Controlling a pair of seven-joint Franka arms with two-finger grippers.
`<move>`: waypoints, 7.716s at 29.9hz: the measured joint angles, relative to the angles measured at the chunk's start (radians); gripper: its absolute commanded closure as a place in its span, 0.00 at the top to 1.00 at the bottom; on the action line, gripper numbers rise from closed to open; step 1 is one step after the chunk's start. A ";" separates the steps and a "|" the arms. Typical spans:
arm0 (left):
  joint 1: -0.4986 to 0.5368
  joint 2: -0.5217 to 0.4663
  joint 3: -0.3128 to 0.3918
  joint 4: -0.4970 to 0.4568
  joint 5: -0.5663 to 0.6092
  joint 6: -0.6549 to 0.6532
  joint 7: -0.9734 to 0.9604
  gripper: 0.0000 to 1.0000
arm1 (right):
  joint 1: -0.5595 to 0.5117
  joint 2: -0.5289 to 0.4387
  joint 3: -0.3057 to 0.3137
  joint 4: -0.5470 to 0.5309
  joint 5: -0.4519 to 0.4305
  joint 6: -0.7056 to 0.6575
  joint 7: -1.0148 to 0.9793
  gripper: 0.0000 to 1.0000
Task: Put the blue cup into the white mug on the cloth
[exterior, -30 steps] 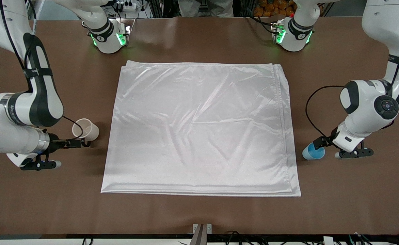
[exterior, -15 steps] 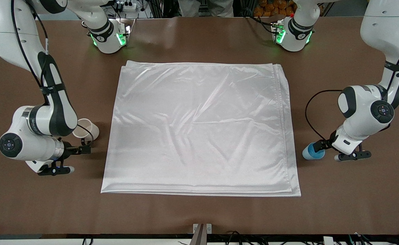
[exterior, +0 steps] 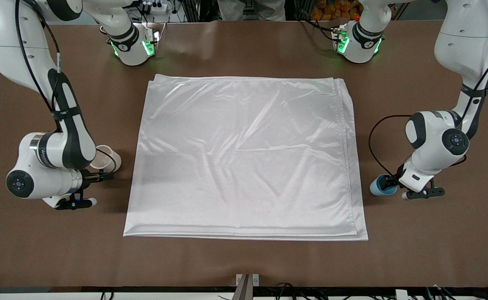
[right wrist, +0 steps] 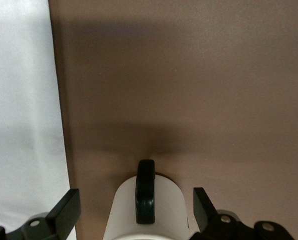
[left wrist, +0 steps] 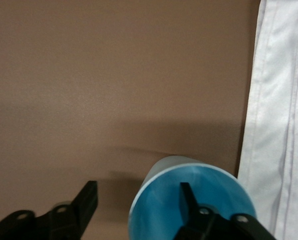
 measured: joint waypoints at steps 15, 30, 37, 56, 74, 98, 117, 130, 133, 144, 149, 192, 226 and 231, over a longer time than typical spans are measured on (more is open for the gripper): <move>-0.004 0.008 -0.003 0.005 0.000 0.013 0.000 0.00 | -0.020 0.027 -0.001 -0.012 0.000 -0.019 -0.038 0.20; -0.012 0.005 -0.006 0.026 0.000 0.016 0.005 0.00 | -0.019 0.027 0.000 -0.011 0.021 -0.027 -0.042 0.00; -0.020 -0.012 -0.006 0.032 0.000 0.015 0.020 0.00 | -0.007 0.021 0.004 0.011 0.060 -0.060 -0.040 0.00; -0.082 -0.166 -0.036 0.061 0.000 -0.163 0.029 0.00 | 0.180 0.008 0.011 0.100 0.166 -0.144 0.323 0.00; -0.086 -0.248 -0.164 0.089 0.000 -0.324 -0.048 0.00 | 0.369 0.000 0.017 0.125 0.262 -0.129 0.729 0.00; -0.131 -0.260 -0.290 0.109 0.001 -0.390 -0.320 0.00 | 0.625 0.065 0.016 0.117 0.315 0.172 1.139 0.00; -0.233 -0.241 -0.291 0.173 0.011 -0.420 -0.499 0.00 | 0.682 0.119 0.012 0.116 0.315 0.277 1.241 1.00; -0.309 -0.209 -0.291 0.193 0.011 -0.421 -0.574 0.00 | 0.665 0.117 -0.034 0.131 0.294 0.215 1.211 1.00; -0.341 -0.203 -0.292 0.194 0.012 -0.421 -0.611 0.00 | 0.634 0.104 -0.043 0.137 0.277 0.153 1.142 1.00; -0.446 -0.174 -0.291 0.204 0.035 -0.421 -0.716 0.00 | 0.446 0.025 -0.089 0.140 0.255 -0.056 0.754 1.00; -0.491 -0.134 -0.290 0.224 0.096 -0.420 -0.799 0.00 | 0.393 0.010 -0.117 0.139 0.237 -0.088 0.617 1.00; -0.597 0.075 -0.279 0.316 0.212 -0.365 -0.915 1.00 | 0.203 -0.407 -0.215 -0.414 0.104 0.112 0.052 1.00; -0.521 -0.230 -0.246 0.369 0.237 -0.590 -0.915 1.00 | 0.201 -0.724 -0.200 -0.156 0.019 -0.399 0.115 1.00; -0.479 -0.271 -0.245 0.369 0.237 -0.636 -0.913 1.00 | 0.206 -0.725 -0.196 -0.081 0.019 -0.391 0.115 1.00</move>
